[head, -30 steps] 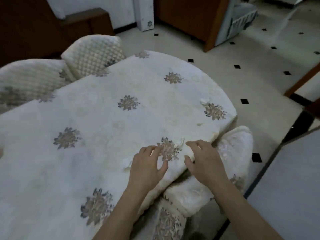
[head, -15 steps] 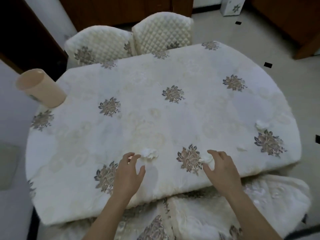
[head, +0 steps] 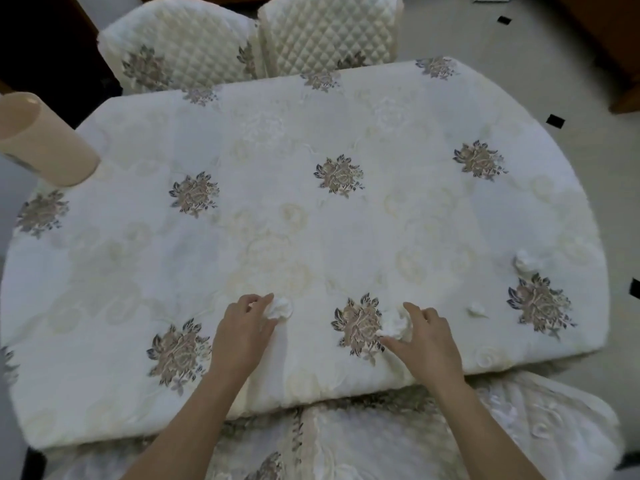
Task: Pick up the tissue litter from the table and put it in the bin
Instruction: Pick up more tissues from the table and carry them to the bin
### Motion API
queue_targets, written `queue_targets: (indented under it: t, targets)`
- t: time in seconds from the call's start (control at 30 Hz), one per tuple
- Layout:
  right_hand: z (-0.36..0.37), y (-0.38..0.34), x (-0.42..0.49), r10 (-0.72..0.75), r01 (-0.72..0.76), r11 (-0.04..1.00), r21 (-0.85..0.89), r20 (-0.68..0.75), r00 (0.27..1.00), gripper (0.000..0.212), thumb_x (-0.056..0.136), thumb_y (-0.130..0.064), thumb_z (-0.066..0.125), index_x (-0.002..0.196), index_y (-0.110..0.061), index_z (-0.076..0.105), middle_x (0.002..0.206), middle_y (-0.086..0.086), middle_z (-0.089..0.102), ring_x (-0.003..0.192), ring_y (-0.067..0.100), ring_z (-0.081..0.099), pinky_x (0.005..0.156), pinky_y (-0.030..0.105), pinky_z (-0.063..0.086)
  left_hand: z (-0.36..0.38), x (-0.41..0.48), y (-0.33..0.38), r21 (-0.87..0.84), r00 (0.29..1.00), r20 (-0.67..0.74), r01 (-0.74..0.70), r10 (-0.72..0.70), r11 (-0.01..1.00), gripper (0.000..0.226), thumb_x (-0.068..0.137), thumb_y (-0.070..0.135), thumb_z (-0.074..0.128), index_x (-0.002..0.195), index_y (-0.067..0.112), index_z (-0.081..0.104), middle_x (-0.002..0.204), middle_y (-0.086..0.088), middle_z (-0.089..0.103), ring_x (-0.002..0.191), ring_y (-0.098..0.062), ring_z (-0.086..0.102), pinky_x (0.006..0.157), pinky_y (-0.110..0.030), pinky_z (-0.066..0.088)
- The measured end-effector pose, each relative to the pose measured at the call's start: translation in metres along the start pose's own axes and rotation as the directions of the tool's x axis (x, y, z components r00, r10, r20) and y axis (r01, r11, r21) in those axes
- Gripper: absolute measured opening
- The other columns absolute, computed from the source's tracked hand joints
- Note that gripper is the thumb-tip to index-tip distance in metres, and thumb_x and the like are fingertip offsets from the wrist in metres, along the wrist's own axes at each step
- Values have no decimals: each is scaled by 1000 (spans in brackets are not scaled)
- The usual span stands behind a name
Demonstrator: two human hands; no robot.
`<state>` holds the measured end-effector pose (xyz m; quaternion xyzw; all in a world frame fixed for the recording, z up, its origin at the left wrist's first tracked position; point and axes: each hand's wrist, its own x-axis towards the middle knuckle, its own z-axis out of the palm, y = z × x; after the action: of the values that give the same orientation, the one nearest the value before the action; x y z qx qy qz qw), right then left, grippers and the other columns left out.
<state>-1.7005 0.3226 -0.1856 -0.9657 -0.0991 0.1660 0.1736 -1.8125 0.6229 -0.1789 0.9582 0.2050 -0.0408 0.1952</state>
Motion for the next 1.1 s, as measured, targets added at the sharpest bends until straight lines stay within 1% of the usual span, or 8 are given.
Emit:
queue_targets:
  t: [0.13, 0.33, 0.5, 0.6, 0.77, 0.9, 1.0, 1.1]
  targets:
    - [8, -2, 2, -85, 79, 991, -104, -59, 995, 59, 72, -50, 81, 122, -25, 64, 103, 3, 61, 98, 26, 55, 70, 37, 52, 9, 2, 2, 51, 998, -51, -40, 43, 998, 36, 82, 24, 77, 116, 17, 69, 106, -7, 65, 87, -31, 59, 64, -39, 51]
    - [24, 9, -1, -201, 172, 973, -154, -203, 958, 43, 65, -40, 90, 96, -15, 73, 82, 4, 64, 76, 28, 60, 60, 37, 50, 17, 4, 4, 72, 994, -79, -63, 69, 995, 37, 81, 24, 77, 115, 15, 67, 101, -7, 64, 80, -29, 58, 59, -36, 50]
    - [25, 16, -5, -184, 139, 970, -200, -226, 957, 46, 67, -48, 85, 96, -15, 71, 86, 6, 59, 73, 29, 57, 58, 36, 45, 24, 5, 3, 89, 995, -87, -38, 46, 995, 20, 84, 22, 74, 100, 13, 65, 92, -6, 59, 74, -28, 55, 50, -34, 45]
    - [25, 18, -9, -152, 99, 967, -237, -220, 964, 50, 71, -53, 80, 100, -15, 66, 81, 5, 59, 71, 30, 57, 57, 37, 42, 29, 3, 1, 92, 996, -89, -4, 12, 996, 12, 88, 17, 69, 96, 11, 62, 88, -7, 55, 70, -27, 52, 48, -34, 43]
    - [24, 18, -8, -155, 89, 953, -290, -212, 965, 31, 79, -38, 79, 87, -13, 63, 67, 4, 62, 62, 31, 57, 55, 36, 38, 27, -9, 1, 45, 994, -79, 80, -76, 996, 10, 94, 19, 60, 98, 10, 59, 91, -9, 52, 73, -28, 51, 49, -38, 46]
    - [21, 12, -9, -118, 65, 966, -250, -202, 972, 18, 82, -27, 76, 85, -13, 64, 65, 4, 62, 59, 31, 57, 54, 34, 33, 18, -22, 4, -75, 984, -92, 148, -155, 986, 11, 98, 22, 52, 100, 11, 55, 87, -8, 56, 74, -29, 50, 54, -40, 44]
    - [14, 9, -10, -67, 52, 995, -91, -179, 982, 20, 92, -32, 65, 88, -13, 58, 65, 2, 57, 60, 31, 57, 52, 33, 34, 12, -29, 8, -213, 975, -50, 203, -218, 956, 11, 100, 27, 48, 101, 16, 50, 72, -1, 54, 68, -27, 51, 52, -37, 36]
    - [1, -5, -13, -22, 32, 997, 67, -144, 989, 29, 97, -41, 55, 80, -18, 49, 60, -4, 51, 59, 24, 52, 49, 32, 31, 2, -36, 17, -337, 977, -42, 185, -211, 923, 6, 100, 30, 50, 104, 25, 51, 66, 5, 55, 60, -16, 53, 50, -32, 34]
